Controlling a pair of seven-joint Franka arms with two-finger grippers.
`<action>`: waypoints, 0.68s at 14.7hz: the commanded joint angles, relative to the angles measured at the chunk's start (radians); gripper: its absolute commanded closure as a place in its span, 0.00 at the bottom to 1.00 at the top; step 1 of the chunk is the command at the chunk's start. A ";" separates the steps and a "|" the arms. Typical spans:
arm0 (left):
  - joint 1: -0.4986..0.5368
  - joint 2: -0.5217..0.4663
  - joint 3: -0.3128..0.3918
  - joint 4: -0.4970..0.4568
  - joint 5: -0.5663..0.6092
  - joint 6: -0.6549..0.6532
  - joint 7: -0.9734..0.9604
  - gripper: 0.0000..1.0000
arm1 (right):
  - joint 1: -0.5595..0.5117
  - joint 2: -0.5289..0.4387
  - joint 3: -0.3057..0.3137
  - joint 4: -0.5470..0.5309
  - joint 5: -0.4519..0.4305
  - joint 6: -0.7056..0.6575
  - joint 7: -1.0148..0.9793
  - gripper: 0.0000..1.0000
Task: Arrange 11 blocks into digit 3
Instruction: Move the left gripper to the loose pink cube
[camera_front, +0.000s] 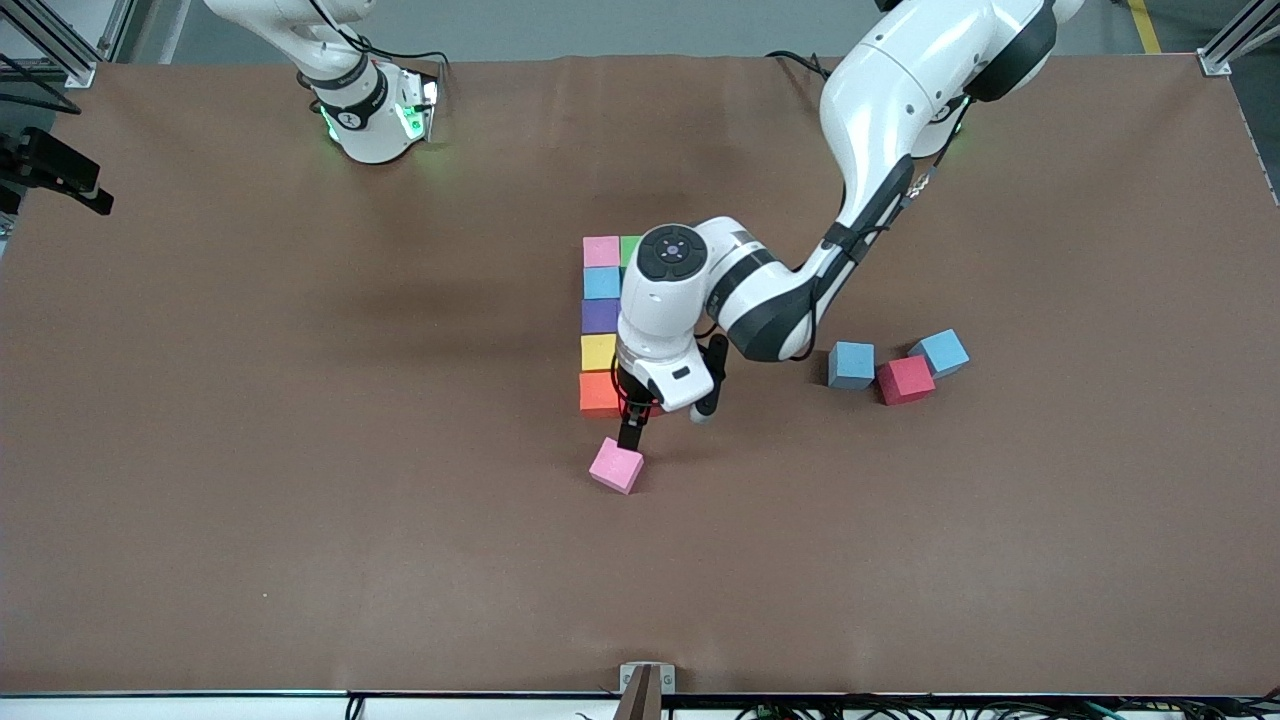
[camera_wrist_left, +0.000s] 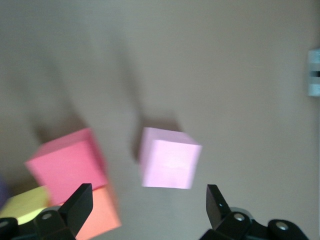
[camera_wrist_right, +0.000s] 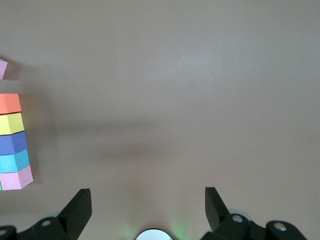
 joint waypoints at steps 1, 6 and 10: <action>-0.003 0.052 0.022 0.056 -0.012 0.096 0.045 0.00 | -0.012 -0.018 0.006 -0.005 0.022 -0.030 -0.010 0.00; -0.008 0.145 0.024 0.100 -0.016 0.179 0.042 0.00 | -0.011 -0.018 0.004 -0.005 0.022 -0.031 -0.017 0.00; -0.014 0.183 0.024 0.100 -0.016 0.212 0.042 0.00 | -0.011 -0.020 0.006 -0.005 0.022 -0.031 -0.017 0.00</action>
